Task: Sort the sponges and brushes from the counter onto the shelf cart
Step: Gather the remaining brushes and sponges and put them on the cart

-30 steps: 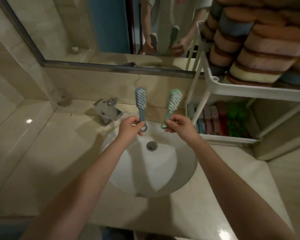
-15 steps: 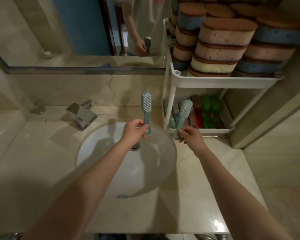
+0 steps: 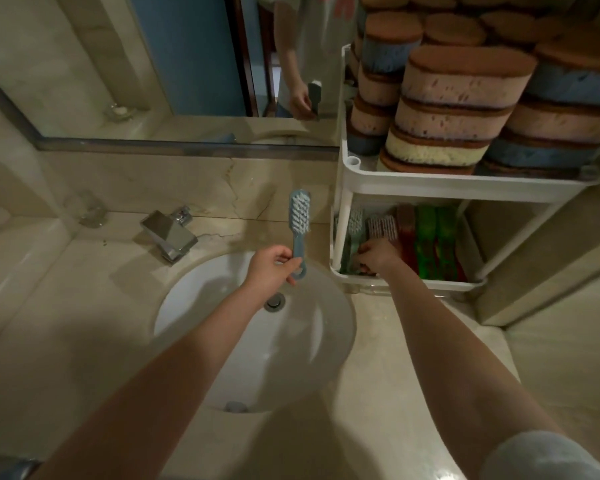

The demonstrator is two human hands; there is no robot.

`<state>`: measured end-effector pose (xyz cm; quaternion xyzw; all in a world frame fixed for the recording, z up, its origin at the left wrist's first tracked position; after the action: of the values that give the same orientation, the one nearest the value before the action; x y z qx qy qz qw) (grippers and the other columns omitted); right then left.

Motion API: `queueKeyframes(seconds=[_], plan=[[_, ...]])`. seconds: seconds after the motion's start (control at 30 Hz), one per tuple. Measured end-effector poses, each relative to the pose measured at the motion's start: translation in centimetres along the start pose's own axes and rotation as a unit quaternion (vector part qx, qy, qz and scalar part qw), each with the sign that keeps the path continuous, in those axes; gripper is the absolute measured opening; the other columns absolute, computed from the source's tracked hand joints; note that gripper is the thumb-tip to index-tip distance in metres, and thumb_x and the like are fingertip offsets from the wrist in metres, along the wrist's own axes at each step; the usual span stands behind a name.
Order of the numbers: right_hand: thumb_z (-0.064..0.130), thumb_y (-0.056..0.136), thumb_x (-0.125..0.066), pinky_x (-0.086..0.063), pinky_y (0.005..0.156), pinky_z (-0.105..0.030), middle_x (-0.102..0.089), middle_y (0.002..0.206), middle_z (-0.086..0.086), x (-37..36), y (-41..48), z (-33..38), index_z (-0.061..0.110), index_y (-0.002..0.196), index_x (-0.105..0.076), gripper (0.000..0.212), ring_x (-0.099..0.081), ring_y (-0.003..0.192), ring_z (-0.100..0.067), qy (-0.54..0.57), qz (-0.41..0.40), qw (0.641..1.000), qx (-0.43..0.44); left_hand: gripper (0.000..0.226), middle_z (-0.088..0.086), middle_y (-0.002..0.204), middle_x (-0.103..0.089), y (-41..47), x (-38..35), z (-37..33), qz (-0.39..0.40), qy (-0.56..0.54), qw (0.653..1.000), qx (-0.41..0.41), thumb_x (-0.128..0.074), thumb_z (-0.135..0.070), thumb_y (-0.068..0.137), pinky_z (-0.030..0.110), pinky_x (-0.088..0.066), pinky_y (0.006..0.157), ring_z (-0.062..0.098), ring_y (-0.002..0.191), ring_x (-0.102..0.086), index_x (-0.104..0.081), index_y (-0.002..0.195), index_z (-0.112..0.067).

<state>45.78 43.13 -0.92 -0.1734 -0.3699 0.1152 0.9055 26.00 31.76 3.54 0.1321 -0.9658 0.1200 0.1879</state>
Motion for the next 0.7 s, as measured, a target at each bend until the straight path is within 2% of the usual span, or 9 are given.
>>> queueKeyframes(seconds=[0.07, 0.17, 0.3, 0.4, 0.5, 0.57, 0.63, 0.7], plan=[[0.006, 0.086, -0.065, -0.055, 0.08, -0.033, -0.068, 0.088, -0.012, -0.5, 0.5, -0.5, 0.006, 0.083, -0.068, 0.004, -0.065, 0.08, -0.024, -0.015, 0.002, 1.0, -0.01, 0.005, 0.001, 0.078, -0.062, 0.0, 0.0, 0.0, 0.003, 0.008, 1.0, 0.001, -0.063, -0.011, 0.087, 0.017, -0.047, 0.052, 0.001, 0.038, -0.055, -0.06, 0.085, -0.008], [0.014, 0.086, -0.066, -0.055, 0.082, -0.033, -0.069, 0.089, -0.009, -0.7, 0.7, -0.8, 0.007, 0.088, -0.071, 0.008, -0.065, 0.084, -0.024, -0.059, -0.017, 0.998, -0.007, 0.005, 0.004, 0.08, -0.063, 0.1, 0.0, 0.2, 0.0, 0.005, 1.0, 0.006, -0.063, -0.011, 0.087, 0.016, -0.046, 0.05, 0.001, 0.037, -0.055, -0.061, 0.087, -0.006], [0.012, 0.085, -0.065, -0.054, 0.086, -0.036, -0.07, 0.094, -0.01, -0.5, 0.3, -1.0, 0.008, 0.088, -0.071, 0.008, -0.064, 0.089, -0.024, -0.1, -0.077, 0.992, 0.009, 0.006, 0.006, 0.081, -0.063, -0.2, -0.4, 0.3, 0.001, 0.002, 1.0, 0.012, -0.063, -0.009, 0.087, 0.016, -0.046, 0.049, 0.001, 0.037, -0.055, -0.062, 0.09, -0.004], [0.013, 0.086, -0.066, -0.052, 0.086, -0.033, -0.069, 0.098, -0.009, 0.0, -0.7, -0.8, 0.008, 0.095, -0.071, 0.011, -0.064, 0.091, -0.024, -0.078, -0.104, 0.991, 0.024, 0.008, 0.006, 0.079, -0.062, -0.8, -0.7, 0.2, 0.005, -0.003, 1.0, 0.008, -0.063, -0.008, 0.087, 0.016, -0.047, 0.048, 0.001, 0.036, -0.055, -0.064, 0.091, -0.001], [0.015, 0.086, -0.067, -0.053, 0.088, -0.035, -0.068, 0.1, -0.004, 0.7, -2.5, -0.3, 0.012, 0.099, -0.069, 0.014, -0.064, 0.094, -0.02, 0.023, -0.131, 0.989, 0.065, 0.009, 0.002, 0.073, -0.061, -1.5, -1.0, 0.2, 0.015, -0.008, 1.0, 0.002, -0.063, -0.006, 0.086, 0.015, -0.047, 0.047, 0.002, 0.037, -0.055, -0.065, 0.091, 0.002], [0.014, 0.086, -0.067, -0.053, 0.081, -0.031, -0.066, 0.091, 0.002, 1.0, -4.3, 0.0, 0.018, 0.088, -0.067, 0.005, -0.062, 0.087, -0.016, 0.118, -0.114, 0.983, 0.08, 0.008, 0.001, 0.07, -0.062, -2.3, -1.6, 0.4, 0.033, 0.0, 0.999, -0.004, -0.064, -0.005, 0.085, 0.015, -0.047, 0.047, 0.002, 0.039, -0.056, -0.066, 0.089, 0.001], [0.008, 0.085, -0.067, -0.05, 0.067, -0.022, -0.062, 0.079, 0.004, 1.1, -6.2, 0.0, 0.022, 0.076, -0.063, 0.017, -0.06, 0.072, -0.008, 0.189, -0.065, 0.975, 0.097, 0.009, 0.003, 0.066, -0.063, -3.3, -2.7, 0.5, 0.064, 0.012, 0.998, -0.021, -0.065, -0.003, 0.083, 0.019, -0.049, 0.05, 0.001, 0.039, -0.056, -0.067, 0.089, 0.003], [0.0, 0.084, -0.066, -0.043, 0.051, -0.013, -0.06, 0.073, 0.003, 1.4, -8.0, -0.5, 0.02, 0.073, -0.063, 0.022, -0.055, 0.053, 0.004, 0.221, -0.029, 0.969, 0.107, 0.01, 0.002, 0.063, -0.062, -4.4, -4.3, 0.3, 0.102, 0.016, 0.994, -0.037, -0.065, -0.002, 0.083, 0.021, -0.05, 0.054, -0.001, 0.039, -0.055, -0.068, 0.089, 0.006]])
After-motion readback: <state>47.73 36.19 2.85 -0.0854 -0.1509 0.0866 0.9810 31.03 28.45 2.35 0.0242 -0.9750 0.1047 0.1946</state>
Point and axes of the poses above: each hand's wrist, its own y-axis towards the middle knuckle, its own x-axis out of the back of the hand, z = x × y, the point moved 3 cm from there along y, towards the middle knuckle
